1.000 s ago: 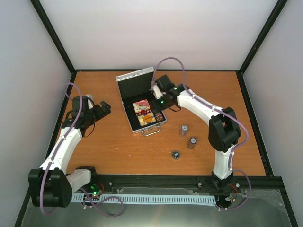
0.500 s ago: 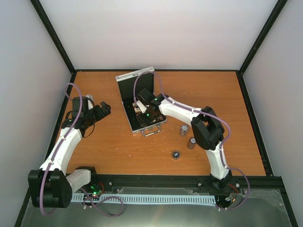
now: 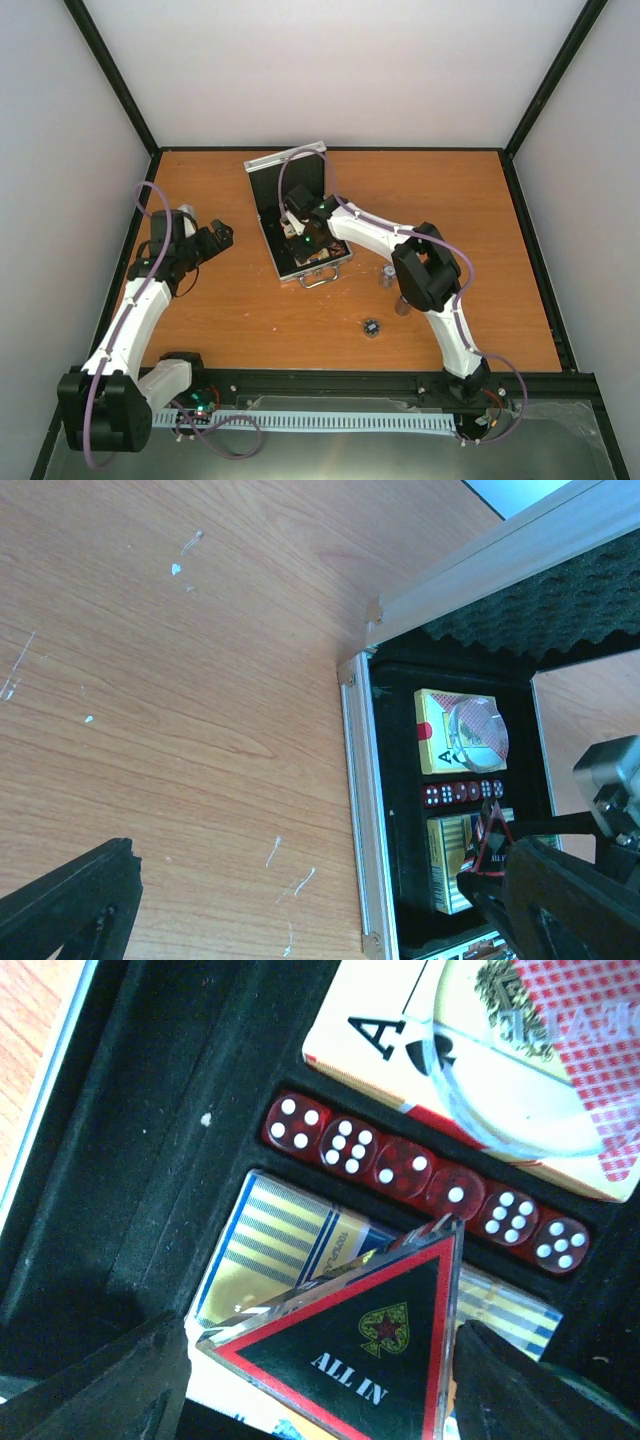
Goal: Pack up texas hold em set
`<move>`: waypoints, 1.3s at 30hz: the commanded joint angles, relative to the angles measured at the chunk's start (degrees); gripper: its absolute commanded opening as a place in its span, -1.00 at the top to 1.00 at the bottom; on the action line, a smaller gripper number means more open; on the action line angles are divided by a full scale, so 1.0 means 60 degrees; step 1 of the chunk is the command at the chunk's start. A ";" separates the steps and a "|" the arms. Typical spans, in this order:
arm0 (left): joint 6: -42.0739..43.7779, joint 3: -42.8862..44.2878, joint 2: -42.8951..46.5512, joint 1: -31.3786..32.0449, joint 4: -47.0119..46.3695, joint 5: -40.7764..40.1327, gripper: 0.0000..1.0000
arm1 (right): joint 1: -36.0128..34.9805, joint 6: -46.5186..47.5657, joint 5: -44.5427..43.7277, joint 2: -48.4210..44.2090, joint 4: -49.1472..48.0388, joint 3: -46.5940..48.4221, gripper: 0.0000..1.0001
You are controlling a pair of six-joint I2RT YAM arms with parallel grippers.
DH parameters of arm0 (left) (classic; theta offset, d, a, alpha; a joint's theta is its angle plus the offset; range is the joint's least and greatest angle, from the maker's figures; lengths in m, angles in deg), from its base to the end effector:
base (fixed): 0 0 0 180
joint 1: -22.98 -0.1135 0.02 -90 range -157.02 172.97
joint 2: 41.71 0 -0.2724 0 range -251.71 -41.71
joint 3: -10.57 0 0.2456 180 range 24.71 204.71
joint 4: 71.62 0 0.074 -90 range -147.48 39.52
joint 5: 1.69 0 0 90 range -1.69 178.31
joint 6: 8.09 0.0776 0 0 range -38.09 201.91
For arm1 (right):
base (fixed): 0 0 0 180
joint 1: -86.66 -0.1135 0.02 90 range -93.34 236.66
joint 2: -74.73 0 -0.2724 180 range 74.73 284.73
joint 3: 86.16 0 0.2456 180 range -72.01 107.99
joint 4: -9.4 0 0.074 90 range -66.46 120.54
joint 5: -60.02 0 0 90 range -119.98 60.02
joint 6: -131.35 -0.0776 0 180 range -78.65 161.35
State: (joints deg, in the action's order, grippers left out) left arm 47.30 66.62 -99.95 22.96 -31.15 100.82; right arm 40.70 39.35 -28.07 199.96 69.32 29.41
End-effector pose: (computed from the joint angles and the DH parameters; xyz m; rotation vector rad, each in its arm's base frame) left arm 0.2322 -0.0167 0.2342 -0.5933 2.2836 -0.5537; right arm 0.3263 0.3412 0.1528 -1.0629 2.6107 0.2493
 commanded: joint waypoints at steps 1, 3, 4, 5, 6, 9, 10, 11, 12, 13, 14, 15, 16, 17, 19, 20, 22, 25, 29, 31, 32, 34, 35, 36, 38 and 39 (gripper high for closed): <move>0.0195 0.0067 0.0200 -0.0042 0.0131 0.0053 -0.99 | -0.0038 0.0022 -0.0319 0.0060 0.0192 0.0476 -0.50; 0.0195 0.0099 0.0185 -0.0042 0.0134 0.0071 -0.99 | -0.0046 0.0029 -0.0317 -0.0037 0.0189 0.0558 -0.61; 0.0193 0.0110 0.0157 -0.0042 0.0129 0.0068 -0.99 | -0.0046 0.0046 -0.0306 -0.0103 0.0192 0.0580 -0.65; 0.0194 0.0125 0.0152 -0.0035 0.0121 0.0081 -1.00 | -0.0050 0.0067 -0.0280 -0.0176 0.0192 0.0592 -0.70; 0.0201 0.0135 0.0142 -0.0034 0.0120 0.0082 -1.00 | -0.0047 0.0077 -0.0263 -0.0283 0.0181 0.0598 -0.72; 0.0241 0.0192 0.0101 -0.0029 0.0114 0.0068 -1.00 | -0.0046 0.0138 -0.0239 -0.0712 0.0305 0.0594 -0.74; 0.0264 0.0216 0.0079 -0.0041 0.0121 0.0040 -0.99 | -0.0039 0.0166 -0.0305 -0.0898 0.0391 0.0587 -0.74; 0.0283 0.0238 0.0082 -0.0040 0.0129 0.0019 -0.99 | -0.0034 0.0171 -0.0370 -0.1137 0.0505 0.0562 -0.75; 0.0296 0.0257 0.0073 -0.0035 0.0129 -0.0019 -1.00 | -0.0032 0.0187 -0.0472 -0.1392 0.0654 0.0511 -0.75; 0.0307 0.0265 0.0060 -0.0038 0.0125 -0.0066 -1.00 | -0.0031 0.0198 -0.0554 -0.1704 0.0788 0.0402 -0.76; 0.0303 0.0247 0.0050 -0.0042 0.0111 -0.0090 -0.99 | -0.0031 0.0201 -0.0678 -0.2101 0.0928 0.0224 -0.76; 0.0295 0.0231 0.0038 -0.0049 0.0078 -0.0104 -0.99 | -0.0011 0.0181 -0.0858 -0.2507 0.1057 -0.0036 -0.77; 0.0270 0.0199 0.0017 -0.0041 0.0049 -0.0111 -0.99 | 0.0035 0.0135 -0.1011 -0.2904 0.1196 -0.0307 -0.78; 0.0238 0.0168 -0.0001 -0.0042 -0.0001 -0.0101 -1.00 | 0.0111 0.0065 -0.1139 -0.3331 0.1367 -0.0656 -0.79; 0.0196 0.0103 -0.0066 -0.0037 -0.0076 -0.0068 -0.99 | 0.0450 -0.0216 -0.1227 -0.4120 0.1711 -0.1423 -0.80; 0.0177 0.0086 -0.0094 -0.0045 -0.0114 -0.0052 -1.00 | 0.0682 -0.0393 -0.1167 -0.4510 0.1887 -0.1848 -0.81; 0.0194 0.0074 -0.0155 -0.0042 -0.0138 -0.0032 -1.00 | 0.1259 -0.0669 -0.0937 -0.5209 0.2155 -0.2815 -0.81; 0.0241 0.0072 -0.0206 -0.0042 -0.0140 -0.0060 -0.99 | 0.2075 -0.0899 -0.0637 -0.6023 0.2223 -0.4353 -0.80; 0.0399 0.0126 -0.0314 -0.0043 -0.0128 -0.0053 -0.99 | 0.2353 -0.1109 -0.0614 -0.6163 0.2099 -0.5483 -0.80; 0.0469 0.0166 -0.0424 -0.0042 -0.0120 -0.0024 -0.99 | 0.2356 -0.1228 -0.0643 -0.6004 0.1985 -0.5797 -0.79; 0.0492 0.0200 -0.0486 -0.0044 -0.0124 0.0000 -0.99 | 0.2362 -0.1277 -0.0621 -0.5872 0.1936 -0.5888 -0.75; 0.0522 0.0262 -0.0622 -0.0038 -0.0125 0.0037 -1.00 | 0.2360 -0.1374 -0.0578 -0.5726 0.1801 -0.5998 -0.68; 0.0537 0.0297 -0.0665 -0.0038 -0.0136 0.0038 -0.99 | 0.2364 -0.1396 -0.0578 -0.5689 0.1697 -0.6049 -0.66; 0.0528 0.0332 -0.0701 -0.0042 -0.0137 0.0031 -0.99 | 0.2369 -0.1406 -0.0650 -0.5625 0.1605 -0.6101 -0.65; 0.0492 0.0377 -0.0710 -0.0033 -0.0161 0.0026 -0.99 | 0.2356 -0.1395 -0.0788 -0.5432 0.1535 -0.6131 -0.60; 0.0463 0.0375 -0.0702 -0.0034 -0.0173 0.0006 -0.99 | 0.2356 -0.1371 -0.0863 -0.5331 0.1528 -0.6110 -0.57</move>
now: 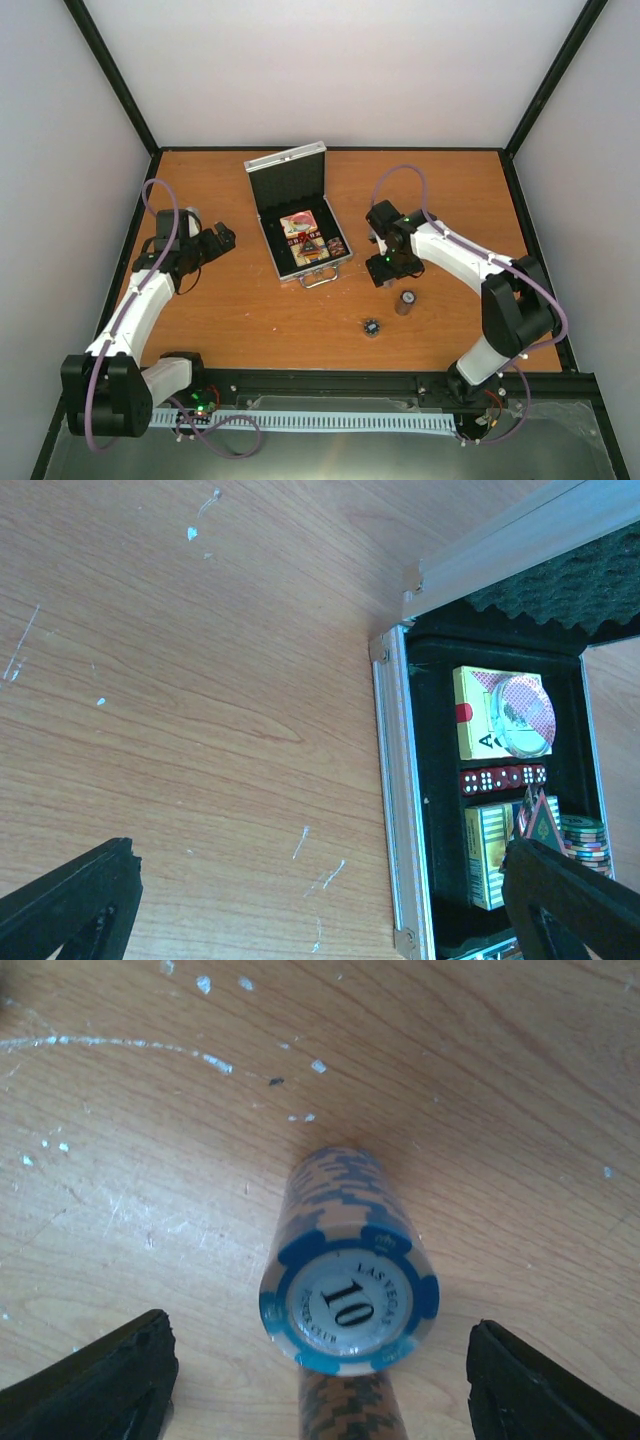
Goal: Pack up texas hold em set
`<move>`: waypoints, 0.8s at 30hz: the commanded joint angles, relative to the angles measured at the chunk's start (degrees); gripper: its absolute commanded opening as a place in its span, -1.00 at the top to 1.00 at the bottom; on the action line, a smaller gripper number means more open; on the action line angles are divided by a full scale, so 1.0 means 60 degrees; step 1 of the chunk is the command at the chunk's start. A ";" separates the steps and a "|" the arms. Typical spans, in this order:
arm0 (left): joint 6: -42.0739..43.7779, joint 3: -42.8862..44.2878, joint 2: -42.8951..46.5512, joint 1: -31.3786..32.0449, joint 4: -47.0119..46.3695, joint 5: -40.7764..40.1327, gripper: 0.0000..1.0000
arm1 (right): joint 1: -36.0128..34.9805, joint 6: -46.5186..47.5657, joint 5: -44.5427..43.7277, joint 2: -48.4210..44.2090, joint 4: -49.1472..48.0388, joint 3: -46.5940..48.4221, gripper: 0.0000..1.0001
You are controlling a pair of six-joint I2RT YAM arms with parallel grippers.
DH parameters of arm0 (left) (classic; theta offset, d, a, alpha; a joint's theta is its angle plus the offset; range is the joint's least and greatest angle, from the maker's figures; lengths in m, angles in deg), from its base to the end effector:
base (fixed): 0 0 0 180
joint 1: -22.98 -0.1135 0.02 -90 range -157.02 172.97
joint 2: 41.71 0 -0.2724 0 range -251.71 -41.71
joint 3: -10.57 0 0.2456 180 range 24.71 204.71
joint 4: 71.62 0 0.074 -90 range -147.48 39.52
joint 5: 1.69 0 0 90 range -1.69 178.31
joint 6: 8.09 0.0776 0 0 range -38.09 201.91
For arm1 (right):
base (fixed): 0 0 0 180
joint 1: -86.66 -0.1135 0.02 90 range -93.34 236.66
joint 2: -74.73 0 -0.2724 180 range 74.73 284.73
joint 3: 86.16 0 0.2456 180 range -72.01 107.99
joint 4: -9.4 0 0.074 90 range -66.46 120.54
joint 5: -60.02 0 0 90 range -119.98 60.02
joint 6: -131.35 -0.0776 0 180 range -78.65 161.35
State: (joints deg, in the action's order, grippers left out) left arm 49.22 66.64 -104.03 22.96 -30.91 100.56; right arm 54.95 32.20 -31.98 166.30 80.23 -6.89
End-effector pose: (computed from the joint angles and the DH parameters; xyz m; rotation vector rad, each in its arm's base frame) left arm 0.2399 -0.0164 0.2185 -0.5853 2.3593 -0.5194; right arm 0.2443 0.1478 0.1830 -0.5870 2.9594 0.0139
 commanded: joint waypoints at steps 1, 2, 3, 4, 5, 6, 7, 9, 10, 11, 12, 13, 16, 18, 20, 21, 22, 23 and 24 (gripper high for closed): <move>0.0103 0.0369 -0.0003 -0.0030 -0.0222 0.0034 -1.00 | -0.0015 -0.0157 -0.0280 0.0363 -0.0336 -0.0060 -0.55; 0.0044 0.0362 0.0021 -0.0046 -0.0224 0.0010 -1.00 | -0.0018 -0.0136 -0.0306 0.0432 -0.0400 -0.0058 -0.53; 0.0010 0.0344 0.0048 -0.0039 -0.0224 -0.0007 -1.00 | -0.0019 -0.0117 -0.0323 0.0484 -0.0460 -0.0036 -0.51; -0.0031 0.0326 0.0066 -0.0042 -0.0224 -0.0013 -1.00 | -0.0011 -0.0098 -0.0337 0.0529 -0.0509 -0.0009 -0.49; -0.0055 0.0309 0.0074 -0.0042 -0.0235 -0.0003 -1.00 | -0.0018 -0.0096 -0.0351 0.0584 -0.0556 0.0018 -0.46; -0.0072 0.0290 0.0075 -0.0046 -0.0238 0.0004 -1.00 | -0.0021 -0.0075 -0.0366 0.0641 -0.0602 0.0028 -0.44; -0.0074 0.0286 0.0075 -0.0046 -0.0238 0.0008 -0.99 | -0.0017 -0.0074 -0.0395 0.0695 -0.0635 0.0055 -0.41; -0.0064 0.0295 0.0035 -0.0042 -0.0249 0.0002 -0.99 | -0.0009 -0.0073 -0.0463 0.0803 -0.0675 0.0067 -0.34; -0.0040 0.0308 0.0007 -0.0042 -0.0251 -0.0005 -0.99 | -0.0012 -0.0070 -0.0482 0.0814 -0.0684 0.0073 -0.31; -0.0023 0.0328 -0.0029 -0.0044 -0.0266 -0.0006 -0.99 | -0.0011 -0.0072 -0.0507 0.0834 -0.0713 0.0061 -0.27; -0.0017 0.0347 -0.0072 -0.0042 -0.0277 0.0002 -0.99 | -0.0018 -0.0079 -0.0524 0.0829 -0.0724 0.0041 -0.24; -0.0001 0.0383 -0.0115 -0.0042 -0.0282 0.0008 -0.99 | -0.0015 -0.0086 -0.0523 0.0823 -0.0731 0.0031 -0.21; 0.0000 0.0490 -0.0273 -0.0042 -0.0303 0.0052 -0.99 | -0.0019 -0.0074 -0.0488 0.0770 -0.0762 0.0015 -0.10; 0.0008 0.0559 -0.0343 -0.0049 -0.0330 0.0068 -1.00 | -0.0015 -0.0061 -0.0426 0.0717 -0.0776 0.0026 -0.01; -0.0001 0.0578 -0.0389 -0.0043 -0.0380 0.0090 -1.00 | -0.0015 -0.0031 -0.0331 0.0655 -0.0787 0.0036 0.05; 0.0019 0.0591 -0.0411 -0.0039 -0.0388 0.0096 -1.00 | -0.0018 -0.0029 -0.0283 0.0635 -0.0784 0.0040 0.07; 0.0051 0.0600 -0.0436 -0.0036 -0.0398 0.0104 -1.00 | -0.0019 -0.0028 -0.0240 0.0609 -0.0770 0.0072 0.10; 0.0075 0.0599 -0.0458 -0.0041 -0.0399 0.0098 -0.99 | -0.0008 -0.0037 -0.0203 0.0592 -0.0740 0.0112 0.13; 0.0098 0.0612 -0.0477 -0.0044 -0.0387 0.0090 -0.99 | -0.0010 -0.0055 -0.0190 0.0557 -0.0663 0.0179 0.17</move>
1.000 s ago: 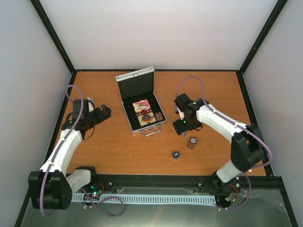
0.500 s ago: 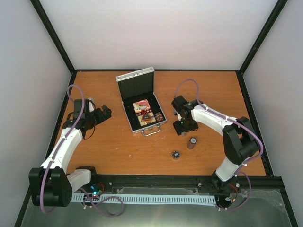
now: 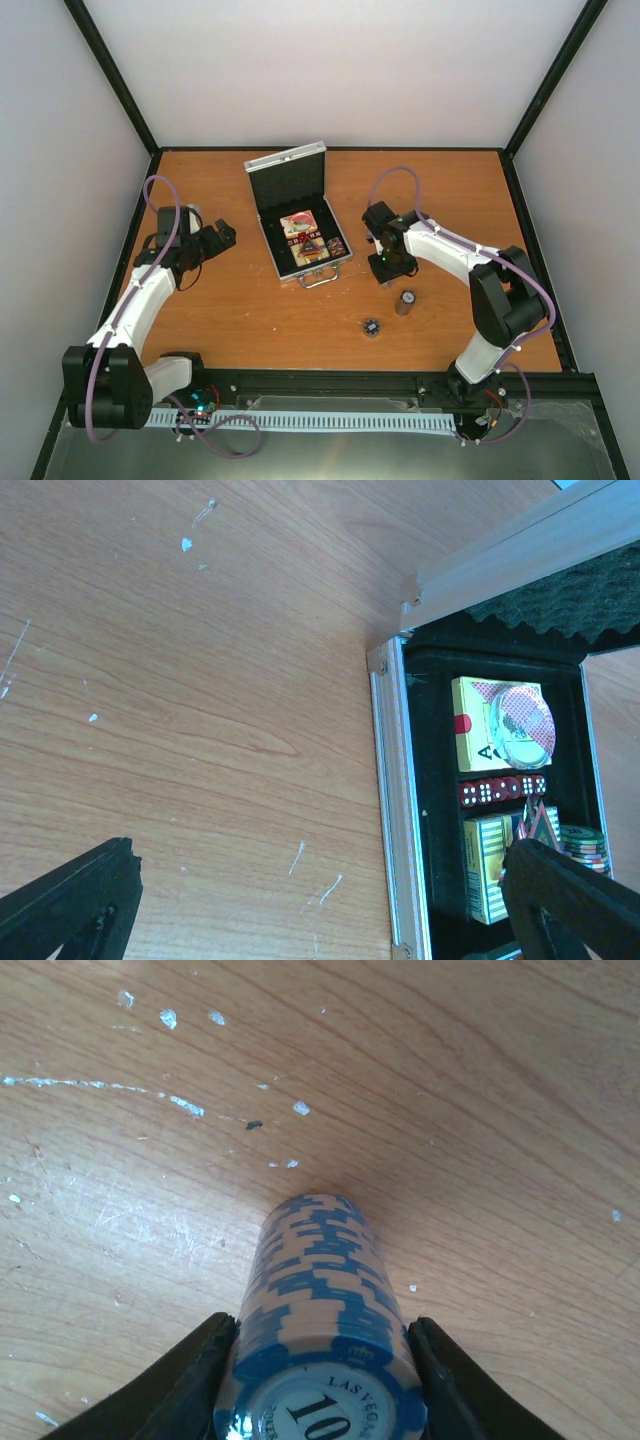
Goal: Pack up texas hold em set
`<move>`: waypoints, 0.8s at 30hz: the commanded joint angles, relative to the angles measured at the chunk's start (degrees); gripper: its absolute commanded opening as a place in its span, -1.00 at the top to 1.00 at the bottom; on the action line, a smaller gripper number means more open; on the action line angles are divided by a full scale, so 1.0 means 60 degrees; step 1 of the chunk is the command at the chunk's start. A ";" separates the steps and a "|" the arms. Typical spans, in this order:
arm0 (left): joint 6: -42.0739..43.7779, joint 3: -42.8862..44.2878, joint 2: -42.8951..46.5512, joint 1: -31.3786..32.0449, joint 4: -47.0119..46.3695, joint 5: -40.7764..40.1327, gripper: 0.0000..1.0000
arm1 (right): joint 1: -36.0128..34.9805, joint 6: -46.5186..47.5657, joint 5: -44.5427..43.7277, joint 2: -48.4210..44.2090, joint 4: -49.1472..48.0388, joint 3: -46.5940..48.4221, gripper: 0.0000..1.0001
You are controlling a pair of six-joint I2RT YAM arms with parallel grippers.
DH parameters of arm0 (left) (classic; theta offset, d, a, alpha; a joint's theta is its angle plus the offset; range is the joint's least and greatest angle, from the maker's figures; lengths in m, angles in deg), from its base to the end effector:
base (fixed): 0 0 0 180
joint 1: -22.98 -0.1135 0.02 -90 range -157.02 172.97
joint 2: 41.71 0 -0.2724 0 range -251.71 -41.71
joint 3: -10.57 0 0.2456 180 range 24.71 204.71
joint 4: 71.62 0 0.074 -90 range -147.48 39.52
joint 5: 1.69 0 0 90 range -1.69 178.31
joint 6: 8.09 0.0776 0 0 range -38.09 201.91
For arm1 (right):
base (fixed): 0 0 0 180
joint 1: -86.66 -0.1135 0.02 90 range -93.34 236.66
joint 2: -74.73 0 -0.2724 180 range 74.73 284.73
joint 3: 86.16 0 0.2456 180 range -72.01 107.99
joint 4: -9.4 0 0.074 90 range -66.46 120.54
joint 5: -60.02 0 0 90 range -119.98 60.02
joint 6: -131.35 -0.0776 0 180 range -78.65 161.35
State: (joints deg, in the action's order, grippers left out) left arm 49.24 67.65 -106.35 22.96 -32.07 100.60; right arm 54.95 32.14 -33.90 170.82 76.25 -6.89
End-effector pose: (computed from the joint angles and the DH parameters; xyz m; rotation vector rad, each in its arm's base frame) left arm 0.2488 -0.0164 0.2176 -0.5856 2.3620 -0.5197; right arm 0.2586 0.1535 0.1628 -0.5824 2.9572 -0.0384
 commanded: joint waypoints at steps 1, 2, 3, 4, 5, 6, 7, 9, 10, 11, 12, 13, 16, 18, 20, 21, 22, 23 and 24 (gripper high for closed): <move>0.0117 0.0446 -0.0102 -0.0042 -0.0176 0.0089 -0.99 | -0.0016 -0.0066 0.0133 -0.0247 0.0066 0.0256 0.20; 0.0137 0.0454 -0.0109 -0.0046 -0.0173 0.0089 -1.00 | -0.0018 -0.0075 0.0135 -0.0324 0.0144 0.0371 0.23; 0.0148 0.0447 -0.0103 -0.0043 -0.0164 0.0088 -0.99 | -0.0017 -0.0087 0.0140 -0.0393 0.0247 0.0538 0.24; 0.0162 0.0437 -0.0096 -0.0044 -0.0163 0.0089 -0.99 | -0.0015 -0.0094 0.0134 -0.0464 0.0346 0.0747 0.26; 0.0170 0.0421 -0.0077 -0.0042 -0.0150 0.0082 -0.99 | -0.0017 -0.0102 0.0127 -0.0540 0.0455 0.0988 0.27; 0.0171 0.0405 -0.0035 -0.0042 -0.0161 0.0076 -0.99 | -0.0015 -0.0105 0.0119 -0.0590 0.0539 0.1265 0.27; 0.0171 0.0360 -0.0013 -0.0042 -0.0173 0.0073 -0.99 | -0.0013 -0.0101 0.0138 -0.0642 0.0622 0.1558 0.27; 0.0144 0.0278 0.0040 -0.0043 -0.0202 0.0134 -0.99 | -0.0018 -0.0032 0.0314 -0.0671 0.0640 0.2156 0.27; 0.0142 0.0237 0.0066 -0.0031 -0.0250 0.0179 -1.00 | -0.0017 -0.0001 0.0493 -0.0696 0.0503 0.2358 0.28; 0.0129 0.0189 0.0091 -0.0043 -0.0280 0.0227 -1.00 | -0.0019 -0.0001 0.0603 -0.0718 0.0152 0.2504 0.28; 0.0118 0.0139 0.0107 -0.0044 -0.0324 0.0284 -0.99 | -0.0019 -0.0055 0.0671 -0.0722 -0.0138 0.2595 0.28; 0.0124 0.0126 0.0115 -0.0039 -0.0328 0.0304 -1.00 | -0.0019 -0.0125 0.0782 -0.0671 -0.0425 0.2800 0.28; 0.0162 0.0178 0.0182 -0.0044 -0.0221 0.0238 -1.00 | -0.0075 -0.0399 0.1054 -0.0443 -0.1530 0.3073 0.28; 0.0131 0.0181 0.0355 -0.0042 -0.0169 0.0128 -1.00 | -0.0226 -0.0512 0.1000 -0.0225 -0.2313 0.3176 0.29; 0.0159 0.0239 0.0528 -0.0049 -0.0146 0.0094 -1.00 | -0.0468 -0.0505 0.0638 0.0028 -0.2929 0.3323 0.29; 0.0188 0.0332 0.0579 -0.0043 -0.0080 0.0072 -1.00 | -0.0593 -0.0395 0.0546 0.0093 -0.3345 0.3293 0.29; 0.0230 0.0437 0.0595 -0.0042 0.0011 0.0031 -1.00 | -0.0731 -0.0242 0.0428 0.0029 -0.3877 0.3082 0.28; 0.0275 0.0575 0.0573 -0.0042 0.0130 -0.0026 -0.99 | -0.0851 -0.0020 0.0313 -0.0092 -0.4557 0.2750 0.28; 0.0330 0.0716 0.0537 -0.0037 0.0215 -0.0079 -0.99 | -0.0921 0.0101 0.0185 -0.0186 -0.5178 0.2417 0.28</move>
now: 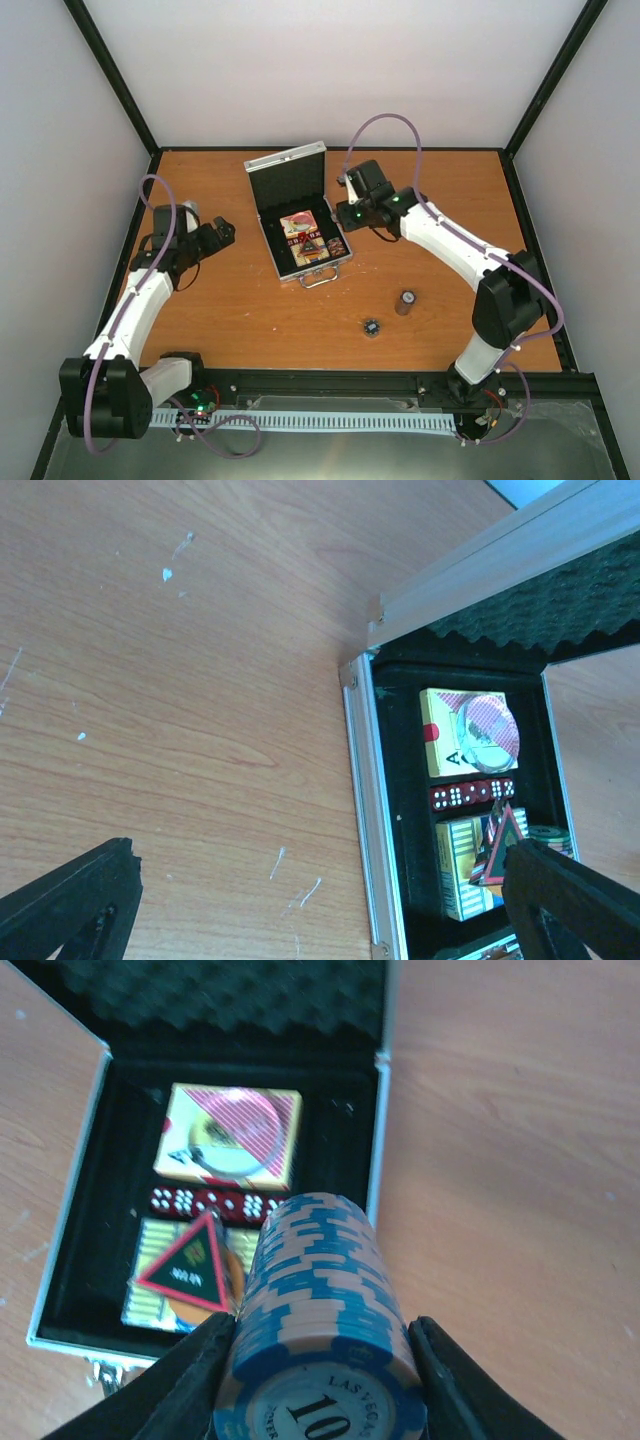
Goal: Pack up texas hold em set
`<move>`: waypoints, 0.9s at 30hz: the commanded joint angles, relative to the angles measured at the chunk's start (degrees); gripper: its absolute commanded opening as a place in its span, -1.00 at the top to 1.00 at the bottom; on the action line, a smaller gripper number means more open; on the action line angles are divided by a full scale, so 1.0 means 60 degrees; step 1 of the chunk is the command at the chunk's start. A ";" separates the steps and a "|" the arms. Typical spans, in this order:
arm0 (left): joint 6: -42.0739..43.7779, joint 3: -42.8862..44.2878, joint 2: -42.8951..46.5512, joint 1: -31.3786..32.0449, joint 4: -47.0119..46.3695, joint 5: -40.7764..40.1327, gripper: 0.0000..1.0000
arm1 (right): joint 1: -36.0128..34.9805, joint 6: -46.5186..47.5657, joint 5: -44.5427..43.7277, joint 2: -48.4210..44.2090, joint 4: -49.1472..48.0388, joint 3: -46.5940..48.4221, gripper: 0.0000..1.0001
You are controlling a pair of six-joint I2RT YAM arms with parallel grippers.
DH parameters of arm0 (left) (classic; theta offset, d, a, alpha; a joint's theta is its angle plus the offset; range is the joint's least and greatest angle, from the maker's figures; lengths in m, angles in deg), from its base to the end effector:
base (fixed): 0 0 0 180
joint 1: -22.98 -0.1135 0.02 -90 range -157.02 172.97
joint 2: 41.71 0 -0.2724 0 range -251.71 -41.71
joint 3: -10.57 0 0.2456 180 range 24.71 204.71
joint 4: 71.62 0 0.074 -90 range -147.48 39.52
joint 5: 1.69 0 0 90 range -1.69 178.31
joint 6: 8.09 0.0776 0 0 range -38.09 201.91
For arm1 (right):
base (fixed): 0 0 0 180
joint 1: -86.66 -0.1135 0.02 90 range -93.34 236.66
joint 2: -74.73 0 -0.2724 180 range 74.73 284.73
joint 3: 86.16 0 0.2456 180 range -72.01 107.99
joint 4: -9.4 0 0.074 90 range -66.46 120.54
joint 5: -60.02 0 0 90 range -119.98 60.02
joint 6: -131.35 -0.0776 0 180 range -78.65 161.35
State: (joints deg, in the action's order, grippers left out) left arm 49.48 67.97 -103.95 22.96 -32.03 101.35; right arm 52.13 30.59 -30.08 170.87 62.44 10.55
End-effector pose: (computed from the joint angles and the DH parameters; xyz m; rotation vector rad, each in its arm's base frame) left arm 0.2447 -0.0174 0.2291 -0.5562 2.3209 -0.5411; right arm 0.3190 0.2193 0.2666 -0.5176 2.4631 0.3272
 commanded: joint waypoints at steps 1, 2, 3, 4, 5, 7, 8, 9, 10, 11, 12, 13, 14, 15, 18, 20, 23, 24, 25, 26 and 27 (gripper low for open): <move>0.0317 0.0731 0.0097 -0.0040 0.0267 -0.0249 -0.99 | -0.0482 0.0408 -0.0584 -0.0220 -0.3278 -0.0696 0.28; 0.0357 0.0776 0.0060 -0.0042 0.0293 -0.0261 -1.00 | -0.0486 0.0434 -0.0733 -0.0174 -0.3537 -0.0804 0.28; 0.0357 0.0806 0.0024 -0.0040 0.0318 -0.0266 -1.00 | -0.0486 0.0469 -0.0859 -0.0078 -0.3695 -0.0833 0.28; 0.0346 0.0810 -0.0003 -0.0035 0.0354 -0.0276 -0.99 | -0.0486 0.0491 -0.0929 0.0053 -0.3743 -0.0789 0.28; 0.0300 0.0834 -0.0012 -0.0041 0.0388 -0.0282 -1.00 | -0.0486 0.0472 -0.0906 0.0181 -0.3769 -0.0728 0.28; 0.0170 0.0889 0.0019 -0.0043 0.0541 -0.0236 -0.99 | -0.0499 0.0296 -0.0787 0.0388 -0.3791 -0.0622 0.28; 0.0117 0.0882 0.0068 -0.0035 0.0588 -0.0213 -1.00 | -0.0532 0.0179 -0.0805 0.0433 -0.3950 -0.0717 0.28; 0.0052 0.0821 0.0147 -0.0039 0.0571 -0.0210 -1.00 | -0.0607 0.0071 -0.1000 0.0459 -0.4225 -0.0919 0.29; -0.0022 0.0720 0.0249 -0.0042 0.0518 -0.0252 -1.00 | -0.0672 -0.0011 -0.1251 0.0437 -0.4616 -0.1235 0.29; -0.0084 0.0563 0.0371 -0.0049 0.0475 -0.0290 -0.99 | -0.0700 -0.0048 -0.1334 0.0430 -0.5035 -0.1551 0.28; -0.0179 0.0388 0.0508 -0.0036 0.0433 -0.0317 -1.00 | -0.0705 -0.0076 -0.1385 0.0497 -0.5391 -0.1777 0.28; -0.0225 0.0321 0.0564 -0.0041 0.0416 -0.0295 -0.99 | -0.0706 -0.0093 -0.1402 0.0615 -0.5559 -0.1877 0.28; -0.0267 0.0227 0.0627 -0.0042 0.0411 -0.0250 -0.99 | -0.0706 -0.0084 -0.1448 0.0786 -0.5583 -0.1846 0.28; -0.0268 0.0199 0.0649 -0.0037 0.0441 -0.0167 -0.99 | -0.0706 -0.0070 -0.1498 0.0961 -0.5504 -0.1724 0.28; -0.0133 0.0285 0.0647 -0.0041 0.0669 -0.0133 -0.99 | -0.0706 0.0010 -0.1539 0.1236 -0.5613 -0.1577 0.28; -0.0078 0.0418 0.0677 -0.0051 0.0799 -0.0259 -0.99 | -0.0706 0.0084 -0.1470 0.1325 -0.5995 -0.1657 0.28; -0.0113 0.0484 0.0739 -0.0042 0.0834 -0.0315 -0.99 | -0.0706 0.0172 -0.1607 0.1716 -0.6257 -0.1543 0.28; -0.0143 0.0495 0.0760 -0.0046 0.0838 -0.0300 -0.99 | -0.0706 0.0218 -0.1754 0.1885 -0.6260 -0.1456 0.28; -0.0180 0.0512 0.0783 -0.0039 0.0861 -0.0311 -1.00 | -0.0706 0.0297 -0.1891 0.2069 -0.6262 -0.1365 0.28; -0.0210 0.0533 0.0795 -0.0042 0.0897 -0.0336 -1.00 | -0.0702 0.0367 -0.2006 0.2231 -0.6232 -0.1269 0.28; -0.0227 0.0576 0.0844 -0.0042 0.0968 -0.0385 -0.99 | -0.0695 0.0409 -0.2044 0.2368 -0.6217 -0.1156 0.28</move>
State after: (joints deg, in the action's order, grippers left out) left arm 49.20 69.33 -100.49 22.96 -27.70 100.06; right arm 48.27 31.46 -38.43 182.45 31.18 0.12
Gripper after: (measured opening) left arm 0.997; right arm 0.422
